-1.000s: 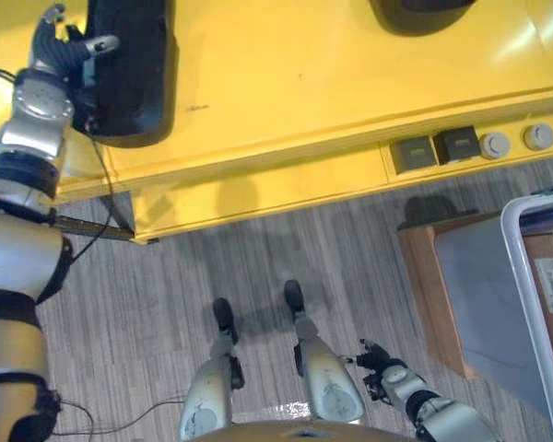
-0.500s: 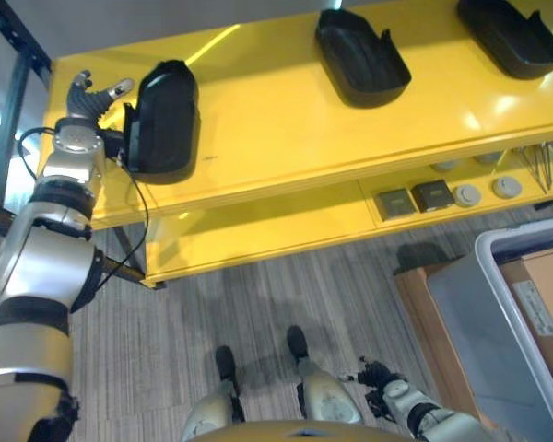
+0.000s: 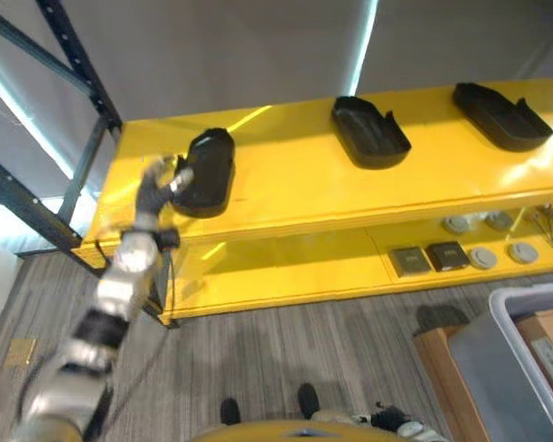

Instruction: Move parts from the plastic box to the shelf.

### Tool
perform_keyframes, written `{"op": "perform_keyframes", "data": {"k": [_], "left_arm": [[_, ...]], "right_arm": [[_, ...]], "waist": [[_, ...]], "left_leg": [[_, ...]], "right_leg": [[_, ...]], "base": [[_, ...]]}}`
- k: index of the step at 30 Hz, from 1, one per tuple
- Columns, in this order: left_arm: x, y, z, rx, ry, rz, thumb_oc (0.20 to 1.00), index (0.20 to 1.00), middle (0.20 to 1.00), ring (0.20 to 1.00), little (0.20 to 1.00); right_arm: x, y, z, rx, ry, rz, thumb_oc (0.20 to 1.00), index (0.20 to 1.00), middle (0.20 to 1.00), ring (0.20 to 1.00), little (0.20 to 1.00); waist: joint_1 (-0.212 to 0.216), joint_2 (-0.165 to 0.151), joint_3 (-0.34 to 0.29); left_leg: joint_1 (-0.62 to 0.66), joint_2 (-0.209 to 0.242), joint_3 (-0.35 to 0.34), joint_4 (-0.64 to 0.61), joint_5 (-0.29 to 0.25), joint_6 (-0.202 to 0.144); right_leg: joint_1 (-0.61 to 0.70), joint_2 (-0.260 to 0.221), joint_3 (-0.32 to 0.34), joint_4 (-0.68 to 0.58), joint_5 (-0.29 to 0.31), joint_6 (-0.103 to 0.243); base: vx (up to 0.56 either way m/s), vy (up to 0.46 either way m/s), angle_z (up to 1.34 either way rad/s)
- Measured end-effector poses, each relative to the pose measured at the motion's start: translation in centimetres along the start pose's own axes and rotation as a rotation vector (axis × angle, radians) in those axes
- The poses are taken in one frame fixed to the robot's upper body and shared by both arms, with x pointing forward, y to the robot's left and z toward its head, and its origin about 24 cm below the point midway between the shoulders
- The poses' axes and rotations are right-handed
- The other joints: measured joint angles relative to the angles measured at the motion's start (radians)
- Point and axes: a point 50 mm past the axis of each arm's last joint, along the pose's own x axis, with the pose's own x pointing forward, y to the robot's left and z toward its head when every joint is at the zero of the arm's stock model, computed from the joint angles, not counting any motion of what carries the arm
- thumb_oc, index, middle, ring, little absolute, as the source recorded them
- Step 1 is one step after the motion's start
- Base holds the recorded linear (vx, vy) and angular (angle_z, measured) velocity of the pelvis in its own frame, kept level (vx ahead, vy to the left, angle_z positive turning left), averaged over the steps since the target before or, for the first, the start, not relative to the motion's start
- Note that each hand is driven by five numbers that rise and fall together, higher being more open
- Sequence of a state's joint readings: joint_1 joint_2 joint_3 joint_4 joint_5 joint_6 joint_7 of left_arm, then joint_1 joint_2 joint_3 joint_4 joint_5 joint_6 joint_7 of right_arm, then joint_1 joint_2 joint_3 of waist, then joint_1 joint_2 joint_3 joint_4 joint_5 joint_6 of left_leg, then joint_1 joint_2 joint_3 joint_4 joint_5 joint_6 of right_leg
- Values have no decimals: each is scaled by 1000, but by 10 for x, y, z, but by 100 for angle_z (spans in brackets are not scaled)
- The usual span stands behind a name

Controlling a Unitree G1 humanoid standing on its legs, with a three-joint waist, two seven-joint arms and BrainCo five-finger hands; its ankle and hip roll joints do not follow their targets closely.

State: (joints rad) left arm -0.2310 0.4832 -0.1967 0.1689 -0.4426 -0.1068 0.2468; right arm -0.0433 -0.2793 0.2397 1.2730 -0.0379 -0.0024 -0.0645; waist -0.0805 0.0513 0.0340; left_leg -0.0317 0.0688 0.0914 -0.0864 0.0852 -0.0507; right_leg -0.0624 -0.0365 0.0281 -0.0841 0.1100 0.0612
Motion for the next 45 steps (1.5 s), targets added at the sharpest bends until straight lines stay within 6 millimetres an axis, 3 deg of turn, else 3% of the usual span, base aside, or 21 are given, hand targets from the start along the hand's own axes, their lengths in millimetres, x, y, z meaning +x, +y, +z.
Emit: {"op": "perform_keyframes", "data": {"k": [3,6,15,19,24,28,32,38,40,42,45], "left_arm": [[-27,6,-21,-55,60,51,200,200,200,200,200],[-27,8,-22,5,57,20,200,200,200,200,200],[-2,-8,-6,98,-12,-68,200,200,200,200,200],[26,-17,8,125,-45,-70,200,200,200,200,200],[41,-24,25,135,-93,-62,200,200,200,200,200],[57,-21,40,160,-127,-26,200,200,200,200,200],[76,-3,57,214,-145,59,200,200,200,200,200],[83,2,68,231,-165,95,200,200,200,200,200],[80,-2,73,217,-192,80,200,200,200,200,200],[52,-21,74,141,-275,-12,200,200,200,200,200],[13,-31,50,86,-250,-108,200,200,200,200,200]], "right_arm": [[-2,4,-13,7,31,9,1000,1000,1000,1000,1000],[-3,10,-18,9,48,29,1000,1000,1000,1000,1000],[-3,15,-15,5,18,52,1000,1000,1000,1000,1000],[-1,8,1,-32,-34,39,1000,1000,1000,1000,1000],[1,3,13,-33,-63,27,1000,1000,1000,1000,1000],[1,2,14,-36,-66,24,1000,1000,1000,1000,1000],[1,3,19,-70,-82,25,1000,1000,1000,1000,1000],[2,4,27,-75,-102,26,1000,1000,1000,1000,1000],[2,6,33,-80,-116,29,1000,1000,1000,1000,1000],[2,5,33,-76,-114,19,1000,1000,1000,1000,1000],[2,4,26,-38,-96,13,1000,1000,1000,1000,1000]], "waist": [[24,-9,-1],[40,-25,-10],[-4,-39,-37],[-19,-30,6],[-54,-21,68],[-58,-20,81],[-69,-23,87],[-79,-33,98],[-79,-39,102],[-72,-39,109],[-53,-38,108]], "left_leg": [[23,-3,-5,0,-2,2],[29,-5,-11,0,-8,-1],[-47,-8,-8,0,11,9],[-128,-8,2,6,35,9],[-147,-7,21,6,42,3],[-168,-1,27,6,41,0],[-176,5,53,6,38,-3],[-176,10,74,6,34,-5],[-174,11,77,6,34,-4],[-138,13,77,6,24,-5],[-53,17,75,0,-2,-11]], "right_leg": [[29,-3,-7,-4,-6,5],[35,-5,-9,-5,-23,6],[-41,-9,-6,-5,-4,8],[-127,-9,1,-4,24,10],[-156,-7,19,-5,40,13],[-182,0,26,-4,39,14],[-203,7,49,-5,41,11],[-211,12,66,-4,44,8],[-211,14,68,2,45,7],[-174,15,66,2,42,8],[-88,18,64,-5,12,6]], "base": [[13,22,13],[9,7,6],[-51,-2,-2],[-88,-10,-7],[-21,-15,-12],[-22,-20,-8],[-9,-14,-16],[5,-21,-8],[71,-19,-8],[122,0,-2],[115,26,2]]}}
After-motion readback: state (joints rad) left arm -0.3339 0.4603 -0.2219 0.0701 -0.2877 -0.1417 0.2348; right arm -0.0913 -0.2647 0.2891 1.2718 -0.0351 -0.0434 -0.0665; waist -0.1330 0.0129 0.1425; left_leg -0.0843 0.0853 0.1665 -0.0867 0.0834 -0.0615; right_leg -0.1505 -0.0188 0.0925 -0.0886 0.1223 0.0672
